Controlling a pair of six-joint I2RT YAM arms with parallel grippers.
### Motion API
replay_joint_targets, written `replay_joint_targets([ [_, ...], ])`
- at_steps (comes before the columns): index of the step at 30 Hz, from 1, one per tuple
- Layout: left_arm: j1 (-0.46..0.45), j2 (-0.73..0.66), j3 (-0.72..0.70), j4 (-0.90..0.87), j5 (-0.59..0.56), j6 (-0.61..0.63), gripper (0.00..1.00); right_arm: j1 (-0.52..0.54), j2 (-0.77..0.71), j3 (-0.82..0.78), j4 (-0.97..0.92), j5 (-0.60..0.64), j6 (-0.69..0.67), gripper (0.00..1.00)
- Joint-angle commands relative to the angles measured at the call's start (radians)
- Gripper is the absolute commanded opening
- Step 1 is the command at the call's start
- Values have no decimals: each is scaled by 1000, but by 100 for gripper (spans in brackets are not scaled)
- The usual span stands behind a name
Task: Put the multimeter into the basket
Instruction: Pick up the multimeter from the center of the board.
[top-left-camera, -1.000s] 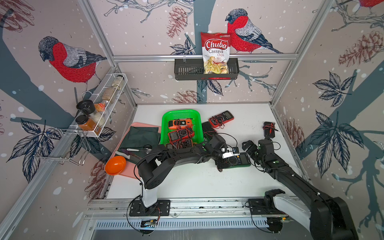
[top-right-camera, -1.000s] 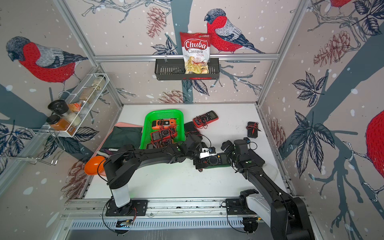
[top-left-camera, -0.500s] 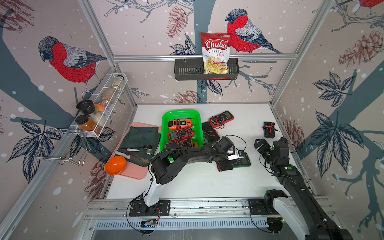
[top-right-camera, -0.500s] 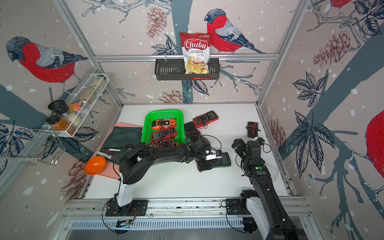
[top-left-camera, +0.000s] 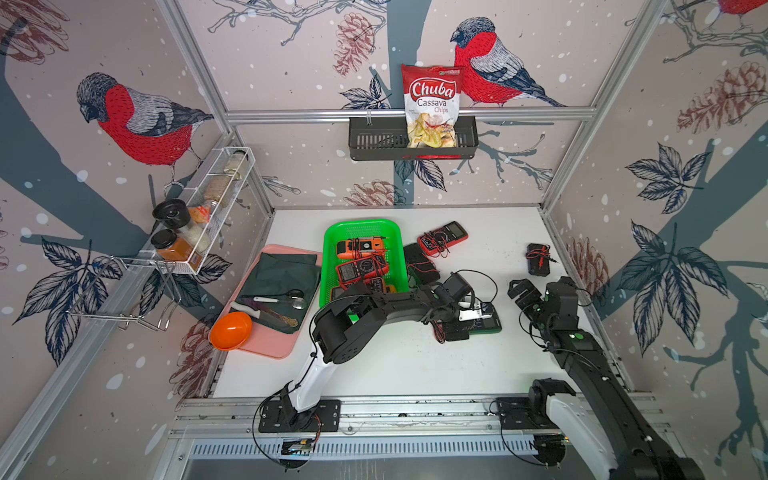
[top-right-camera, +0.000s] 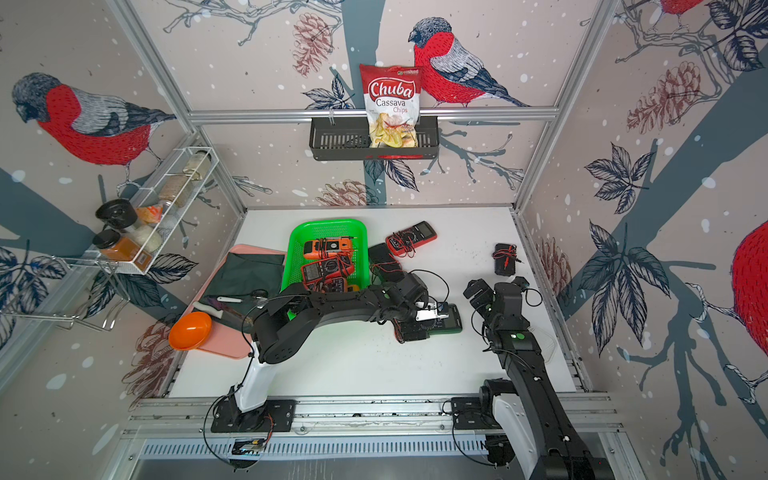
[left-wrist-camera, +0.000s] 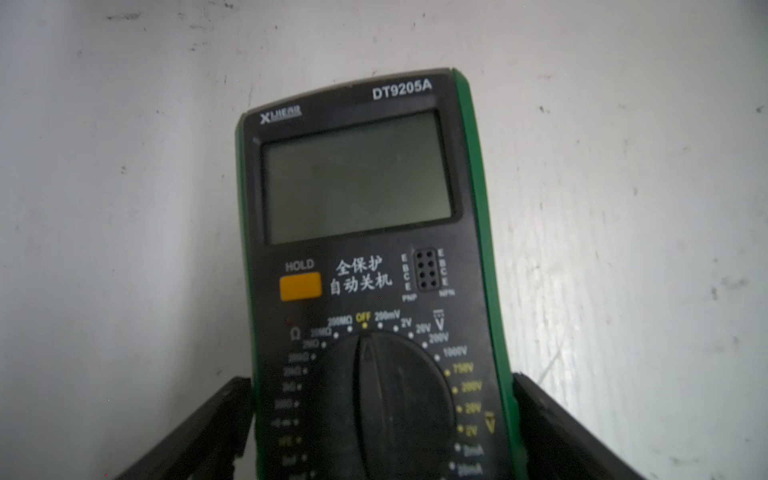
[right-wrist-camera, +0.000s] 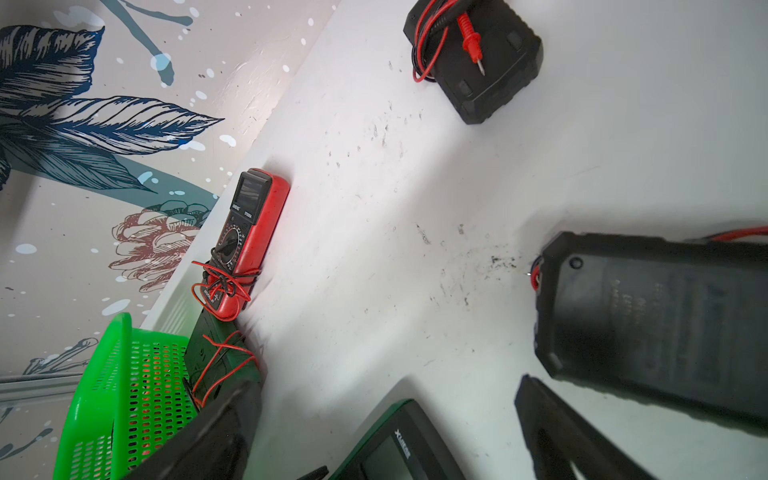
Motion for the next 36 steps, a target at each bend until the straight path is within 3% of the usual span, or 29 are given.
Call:
replay_joint_targets([
  [1, -1, 29, 1, -80, -49, 68, 97, -5, 0, -3, 10, -4, -9, 100],
  [3, -2, 34, 5, -89, -53, 89, 90, -8, 0, -3, 9, -4, -10, 100],
  [6, -2, 31, 12, -108, -54, 117, 70, -13, -2, -3, 5, -4, -11, 100],
  [8, -2, 27, 28, -132, -46, 128, 62, -16, -3, -4, 7, -5, -10, 100],
  [11, -2, 13, 31, -129, -43, 141, 25, -20, -8, -4, 11, -3, -8, 100],
  [14, -2, -8, 32, -127, -43, 162, 23, -25, -18, 1, 12, -1, -10, 100],
  [17, -2, -39, 30, -111, -44, 178, 10, -32, -28, 20, -3, 8, -19, 100],
  [22, -2, -100, 23, -76, -43, 196, 0, -34, -63, 62, -53, 63, -38, 100],
  [31, 4, -202, 56, -105, -87, 261, 0, -41, -136, 178, -129, 161, -82, 100],
  [36, 80, -256, 113, -178, -58, 311, 0, -42, -154, 211, -145, 162, -103, 100],
])
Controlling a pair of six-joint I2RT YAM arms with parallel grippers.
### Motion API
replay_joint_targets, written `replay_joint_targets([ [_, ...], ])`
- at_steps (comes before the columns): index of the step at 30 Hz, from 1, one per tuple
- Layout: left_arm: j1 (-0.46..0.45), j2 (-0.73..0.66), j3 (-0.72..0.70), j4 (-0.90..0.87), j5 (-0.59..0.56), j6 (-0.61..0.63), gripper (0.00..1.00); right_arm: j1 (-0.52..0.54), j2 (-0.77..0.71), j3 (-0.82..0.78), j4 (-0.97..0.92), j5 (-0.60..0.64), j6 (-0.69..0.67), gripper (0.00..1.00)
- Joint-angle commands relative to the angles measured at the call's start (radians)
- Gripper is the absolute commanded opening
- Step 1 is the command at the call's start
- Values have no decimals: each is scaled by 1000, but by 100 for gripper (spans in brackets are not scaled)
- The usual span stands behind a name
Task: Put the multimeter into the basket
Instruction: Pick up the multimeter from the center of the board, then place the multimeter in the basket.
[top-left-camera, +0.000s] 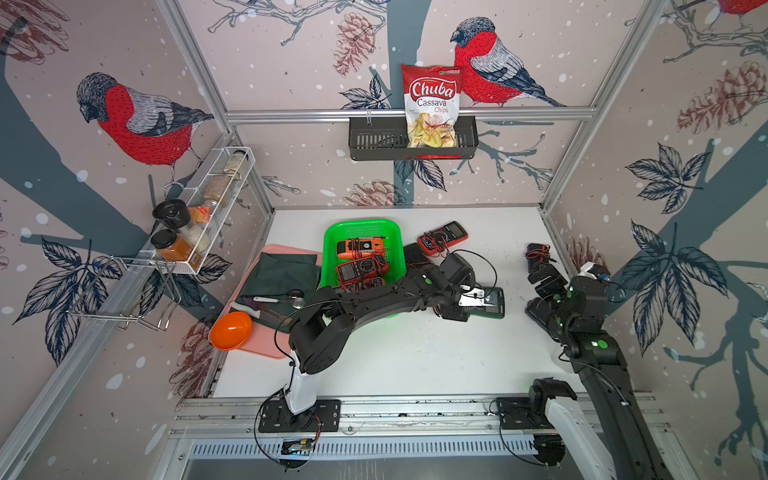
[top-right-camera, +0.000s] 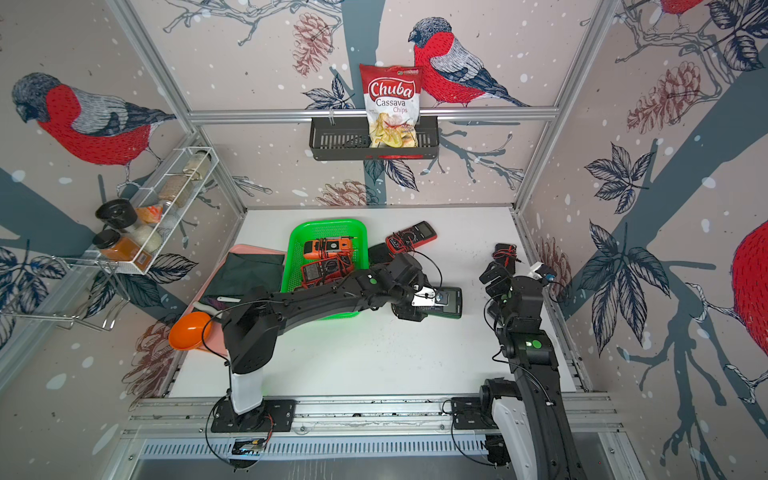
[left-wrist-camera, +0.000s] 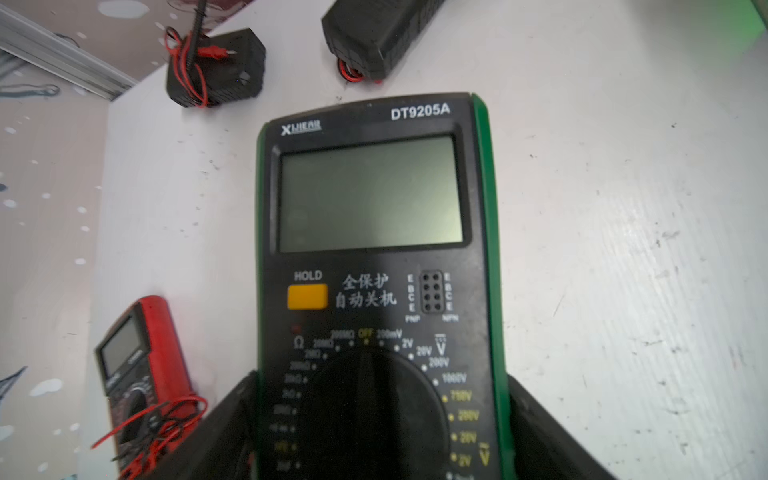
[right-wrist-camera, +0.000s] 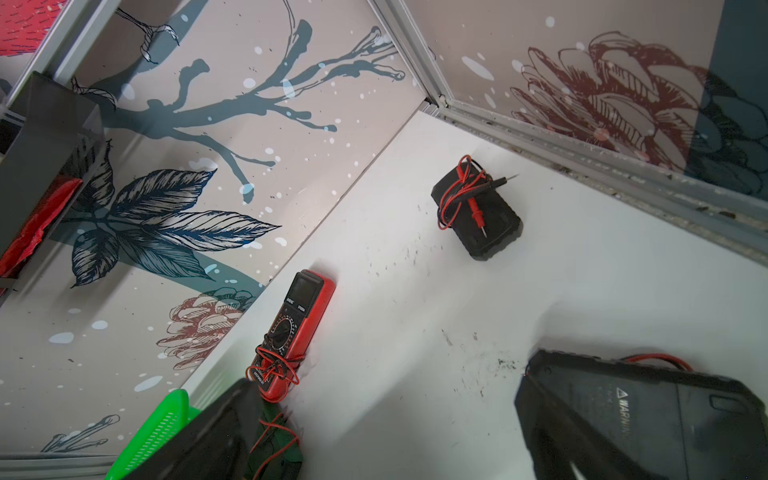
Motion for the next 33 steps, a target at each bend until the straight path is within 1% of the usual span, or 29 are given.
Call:
replay_joint_targets([
  [1, 62, -44, 39, -40, 24, 56, 0, -2, -10, 15, -26, 13, -32, 100],
  [6, 194, -98, 42, -59, 32, 122, 0, 1, -13, 9, -29, -12, -51, 100],
  [9, 295, -106, 52, -75, 48, 155, 0, 5, -13, 3, -31, -13, -54, 100],
  [13, 434, -99, 56, -68, 122, 208, 0, 15, -13, -6, -22, -14, -50, 100],
  [16, 521, -80, 71, -60, 166, 234, 0, 22, -13, -13, -11, -14, -39, 100],
  [19, 594, -53, 115, -89, 228, 240, 0, 33, -11, -17, -6, -8, -33, 100],
  [21, 632, -32, 139, -104, 252, 242, 0, 37, -11, -20, -4, -4, -30, 100],
  [27, 707, 27, 178, -134, 254, 247, 0, 51, 6, -28, 7, -1, -16, 100],
  [33, 769, 60, 166, -139, 308, 278, 0, 71, 29, -36, 28, 0, -5, 100],
])
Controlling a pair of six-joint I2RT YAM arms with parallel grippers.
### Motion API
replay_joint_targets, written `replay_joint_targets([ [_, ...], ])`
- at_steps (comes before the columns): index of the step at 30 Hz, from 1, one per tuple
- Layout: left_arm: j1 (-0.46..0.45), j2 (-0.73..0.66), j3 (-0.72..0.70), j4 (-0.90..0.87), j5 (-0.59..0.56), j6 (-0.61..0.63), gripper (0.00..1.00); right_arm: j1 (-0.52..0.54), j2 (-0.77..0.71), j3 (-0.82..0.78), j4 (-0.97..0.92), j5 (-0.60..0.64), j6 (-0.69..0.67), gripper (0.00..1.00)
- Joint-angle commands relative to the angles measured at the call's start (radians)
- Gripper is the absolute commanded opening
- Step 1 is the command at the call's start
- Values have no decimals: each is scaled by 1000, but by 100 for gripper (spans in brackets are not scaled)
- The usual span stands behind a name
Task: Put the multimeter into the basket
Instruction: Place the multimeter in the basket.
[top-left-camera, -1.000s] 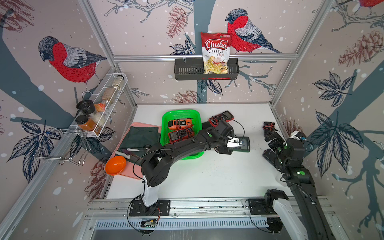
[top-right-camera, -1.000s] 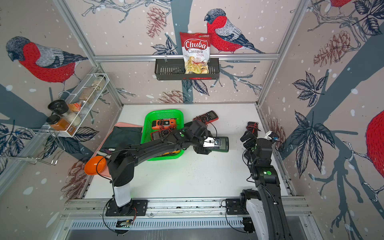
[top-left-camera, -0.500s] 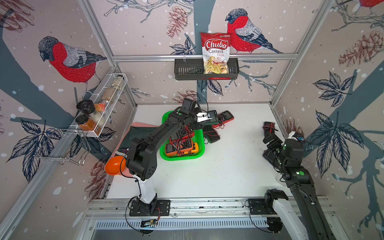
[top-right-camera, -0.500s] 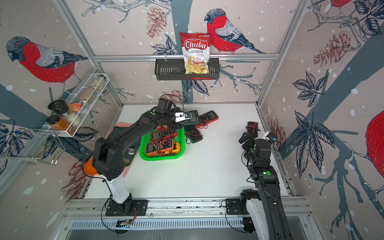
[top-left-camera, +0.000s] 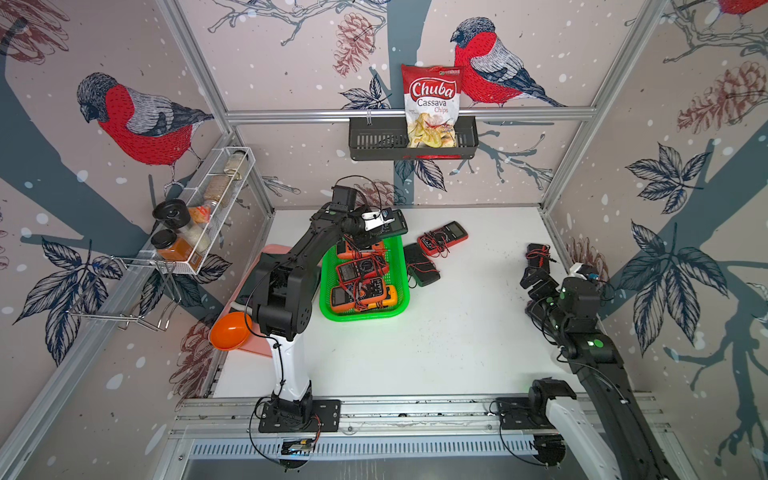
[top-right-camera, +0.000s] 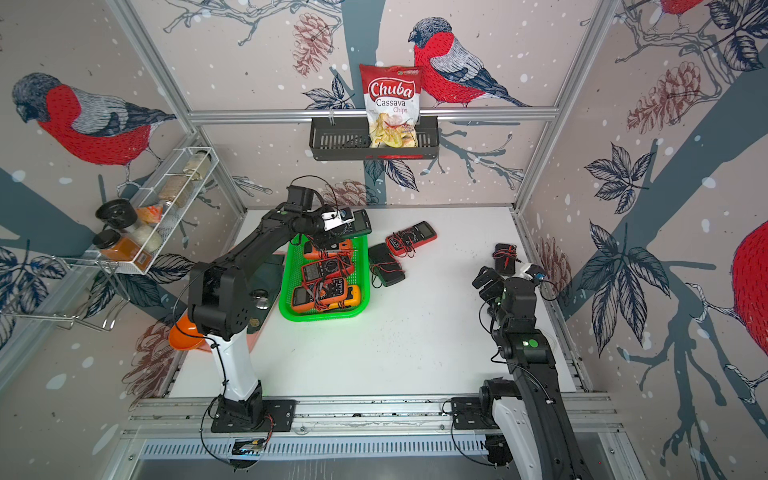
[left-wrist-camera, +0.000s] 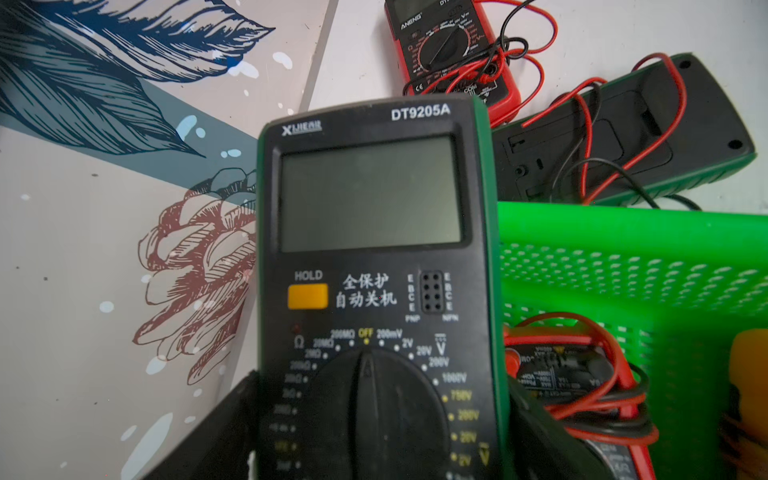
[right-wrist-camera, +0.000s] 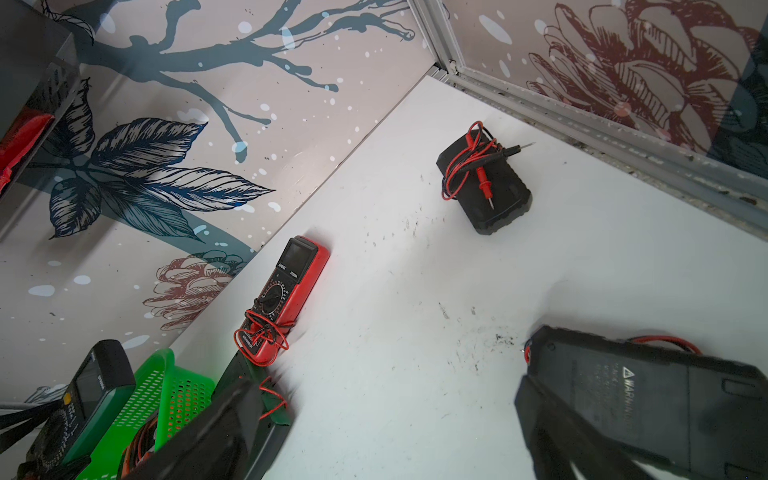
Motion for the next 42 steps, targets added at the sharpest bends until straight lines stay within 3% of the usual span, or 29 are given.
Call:
replay_joint_targets([
  [1, 25, 10, -8, 9, 65, 38, 0, 10, 11, -3, 36, 13, 17, 100],
  [11, 40, 31, 7, -7, 74, 28, 0, 41, 33, -3, 52, 19, 27, 100],
  [31, 43, 159, 232, -315, -228, 56, 0, 46, 7, -9, 31, 35, 29, 100],
  [42, 6, 163, 184, -285, -204, 104, 0, 46, -2, -12, 28, 39, 32, 100],
])
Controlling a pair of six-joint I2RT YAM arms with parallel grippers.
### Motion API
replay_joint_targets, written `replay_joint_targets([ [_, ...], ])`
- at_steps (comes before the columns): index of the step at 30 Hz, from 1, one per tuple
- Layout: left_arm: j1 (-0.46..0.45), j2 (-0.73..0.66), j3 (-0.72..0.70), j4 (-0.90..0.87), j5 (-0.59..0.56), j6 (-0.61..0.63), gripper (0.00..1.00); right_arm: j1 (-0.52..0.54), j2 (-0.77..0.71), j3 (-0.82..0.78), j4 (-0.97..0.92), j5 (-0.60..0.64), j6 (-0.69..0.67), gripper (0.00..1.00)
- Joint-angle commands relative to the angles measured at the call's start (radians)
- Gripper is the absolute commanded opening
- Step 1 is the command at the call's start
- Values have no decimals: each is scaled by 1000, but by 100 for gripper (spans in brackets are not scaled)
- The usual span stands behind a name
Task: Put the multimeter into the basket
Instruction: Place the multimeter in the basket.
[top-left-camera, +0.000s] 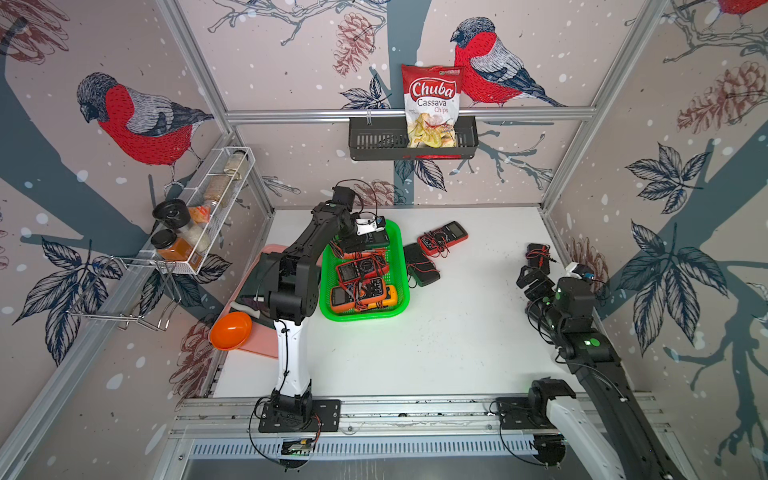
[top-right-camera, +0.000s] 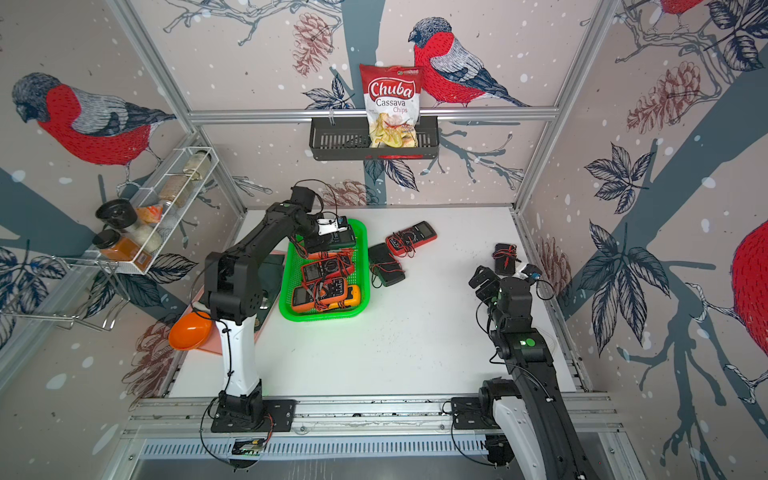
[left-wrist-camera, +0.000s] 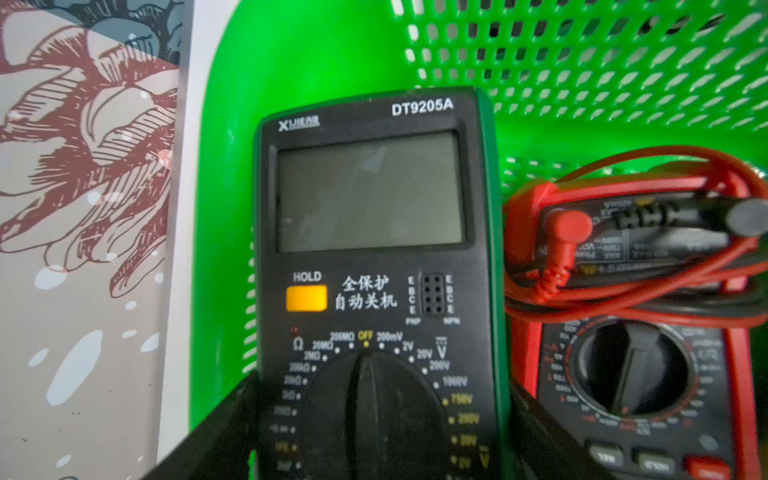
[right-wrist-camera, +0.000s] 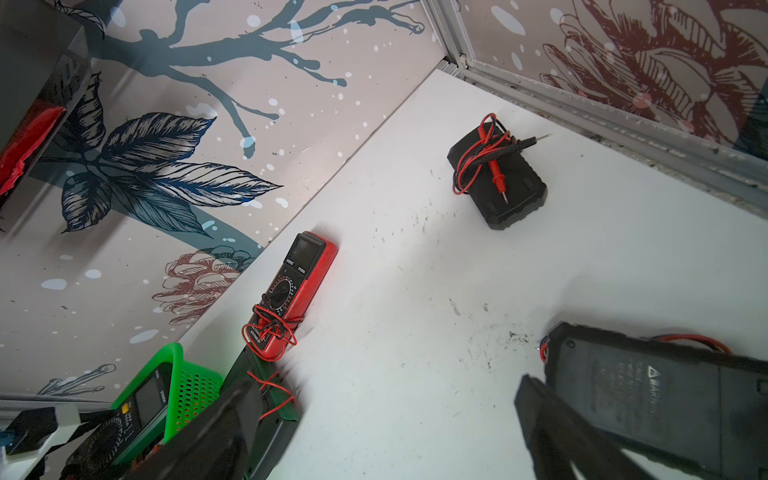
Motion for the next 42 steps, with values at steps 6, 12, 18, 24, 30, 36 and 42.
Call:
replay_joint_targets([
  [6, -25, -9, -51, 29, 16, 56, 0, 2, -6, -1, 5, 17, 7, 100],
  [12, -32, 4, -58, 48, 8, 66, 19, 2, -2, -8, 19, 3, 12, 100],
  [18, -31, -1, -56, 56, 6, 64, 97, 4, -4, -7, 11, 5, 10, 100],
  [24, -33, -46, -63, 67, 41, 55, 97, 7, 3, -5, 20, -10, 3, 100],
  [30, -32, -141, -93, 105, 122, 30, 97, 47, 27, 2, 41, -26, -33, 100],
  [36, -32, -308, -194, 220, 242, -99, 98, 187, 117, 42, 93, -18, -118, 100],
  [42, -34, -499, -356, 406, 298, -465, 98, 313, 349, 145, 124, -44, -228, 100],
])
